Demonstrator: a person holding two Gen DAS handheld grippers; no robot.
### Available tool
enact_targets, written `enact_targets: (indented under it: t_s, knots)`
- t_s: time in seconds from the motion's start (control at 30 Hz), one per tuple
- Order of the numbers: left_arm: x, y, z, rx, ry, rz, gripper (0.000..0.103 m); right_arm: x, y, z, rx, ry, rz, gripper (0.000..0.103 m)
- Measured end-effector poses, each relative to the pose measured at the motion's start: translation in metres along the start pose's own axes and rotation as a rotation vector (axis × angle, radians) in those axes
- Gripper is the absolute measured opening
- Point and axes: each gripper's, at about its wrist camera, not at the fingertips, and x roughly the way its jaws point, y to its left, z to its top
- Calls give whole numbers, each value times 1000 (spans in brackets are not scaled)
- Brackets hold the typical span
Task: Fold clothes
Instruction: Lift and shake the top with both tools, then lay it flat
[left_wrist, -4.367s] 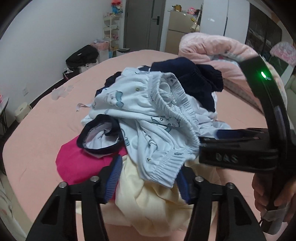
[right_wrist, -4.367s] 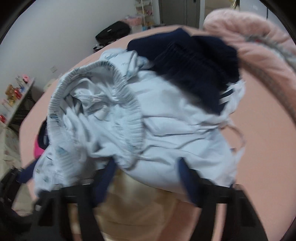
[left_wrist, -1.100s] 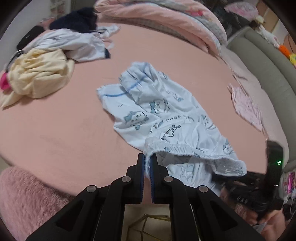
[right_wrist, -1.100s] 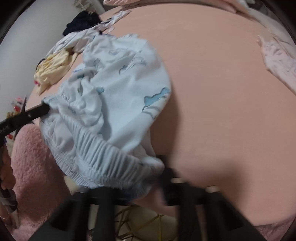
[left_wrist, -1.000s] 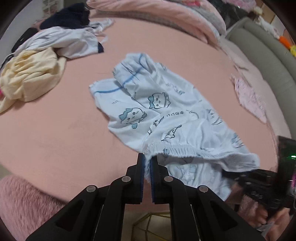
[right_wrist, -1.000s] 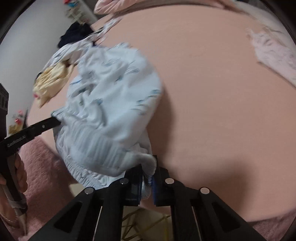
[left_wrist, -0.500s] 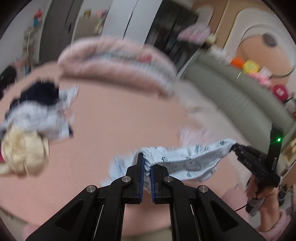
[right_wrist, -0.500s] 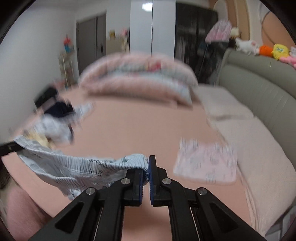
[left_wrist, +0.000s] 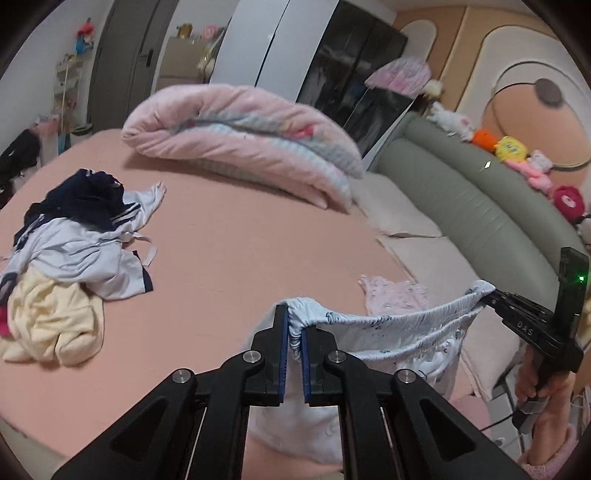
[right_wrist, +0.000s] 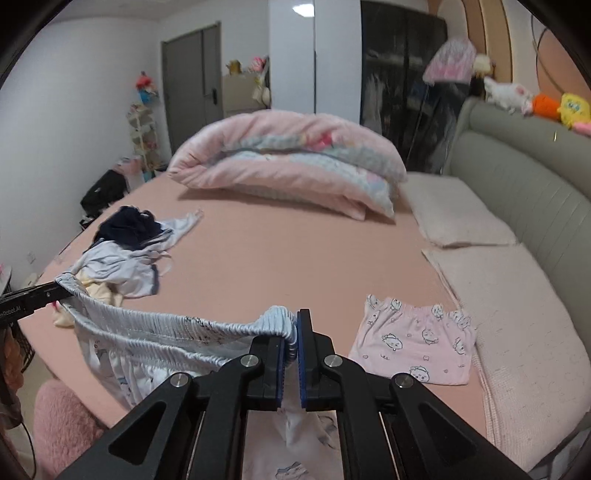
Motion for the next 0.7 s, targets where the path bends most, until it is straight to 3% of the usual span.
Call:
enact_targets:
  t_s: [0.03, 0.13, 0.2, 0.27, 0.33, 0.37, 0.47, 0.5, 0.6, 0.7]
  knots:
    - [4, -1, 11, 0, -4, -1, 5, -4, -5, 15, 16, -24, 9, 2]
    - [-47, -32, 65, 80, -189, -19, 5, -49, -10, 60, 25, -188, 19, 2]
    - [-88, -57, 91, 156, -328, -11, 5, -100, -7, 92, 6, -353, 0, 2]
    - [-120, -74, 103, 209, -422, 4, 5, -130, -3, 105, -3, -435, -11, 2]
    - [-135, -79, 98, 232, -458, 16, 5, -151, 0, 103, 2, -479, 1, 2]
    - [-135, -79, 89, 240, -453, 30, 6, -149, 1, 95, 6, -461, 6, 2]
    - [-109, -66, 47, 239, -334, 56, 6, -120, 1, 53, 21, -352, 8, 2]
    - [-95, -59, 31, 228, -275, 60, 6, -93, 0, 24, 42, -262, 13, 2]
    - [-20, -17, -31, 94, 21, 59, 6, -18, -7, -50, 106, -10, 37, 2]
    - [56, 21, -104, 0, 291, 123, 6, 64, -8, -137, 141, 273, 39, 2]
